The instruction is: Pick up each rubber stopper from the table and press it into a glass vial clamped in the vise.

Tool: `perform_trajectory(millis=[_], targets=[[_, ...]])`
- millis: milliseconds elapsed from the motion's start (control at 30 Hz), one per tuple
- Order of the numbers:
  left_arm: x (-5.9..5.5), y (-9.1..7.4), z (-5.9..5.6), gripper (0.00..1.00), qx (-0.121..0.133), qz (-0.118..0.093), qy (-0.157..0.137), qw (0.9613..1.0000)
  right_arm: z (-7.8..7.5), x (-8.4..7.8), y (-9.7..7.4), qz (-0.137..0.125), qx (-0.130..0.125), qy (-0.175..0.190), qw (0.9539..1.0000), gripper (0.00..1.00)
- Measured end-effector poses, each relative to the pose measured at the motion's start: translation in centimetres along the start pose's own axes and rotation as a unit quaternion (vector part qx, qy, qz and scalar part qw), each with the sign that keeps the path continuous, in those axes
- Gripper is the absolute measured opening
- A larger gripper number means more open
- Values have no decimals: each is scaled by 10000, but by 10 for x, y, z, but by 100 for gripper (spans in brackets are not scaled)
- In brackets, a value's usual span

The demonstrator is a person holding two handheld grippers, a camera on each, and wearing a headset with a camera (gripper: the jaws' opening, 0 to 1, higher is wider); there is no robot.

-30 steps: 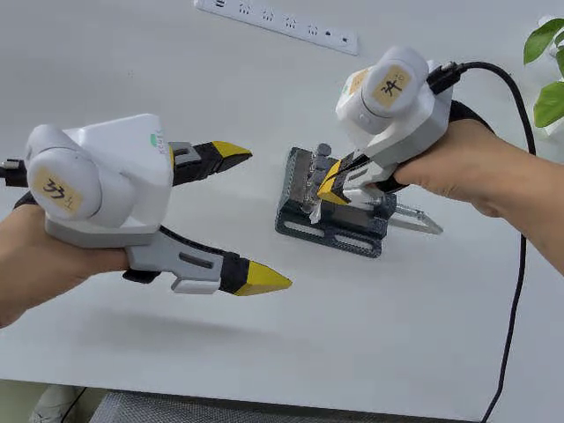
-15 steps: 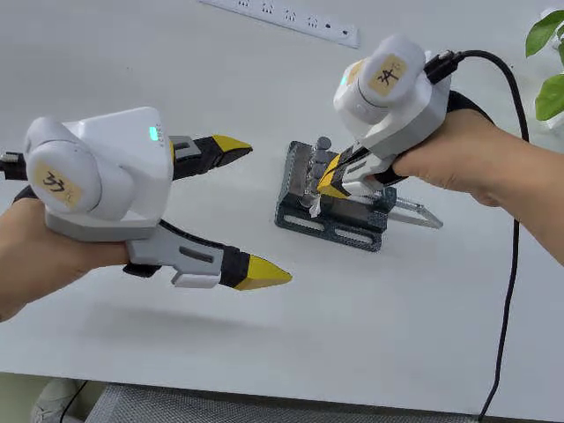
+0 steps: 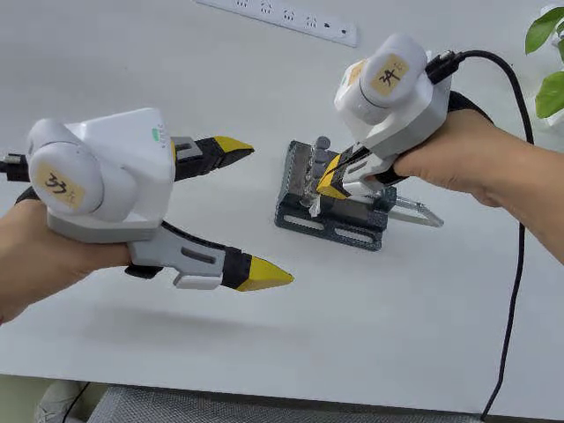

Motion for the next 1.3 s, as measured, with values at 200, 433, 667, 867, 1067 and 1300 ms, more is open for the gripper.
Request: perform_trajectory(millis=[200,433,667,867,1067,1300], targets=[[2,-2,3,90,1,32,70,10000,3,-1,-5,-300,53,142,9994,0],[5,-5,6,91,50,80,139,9999,0,-7,-22,-553,-71,222,9982,0],[10,-9,8,94,115,130,225,9996,0,-18,-46,-811,-284,320,9958,0],[15,-17,12,97,213,165,286,9992,2,-35,-68,-1118,-456,445,9917,1],[17,-23,15,99,267,218,347,9988,8,-55,-85,-1412,-606,637,9861,7],[18,-28,18,99,320,300,434,9981,19,-81,-94,-1776,-712,831,9780,18]])
Point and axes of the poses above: the centre of the closed fingertips' face, and the gripper's own axes: y roughly forward along the fingers, z roughly to its left, x roughly out of its top, the point moved 2 cm from there along -y, roughly backward along the fingers, and after that the axes turned 11 degrees about x, right-handed, at the moved point
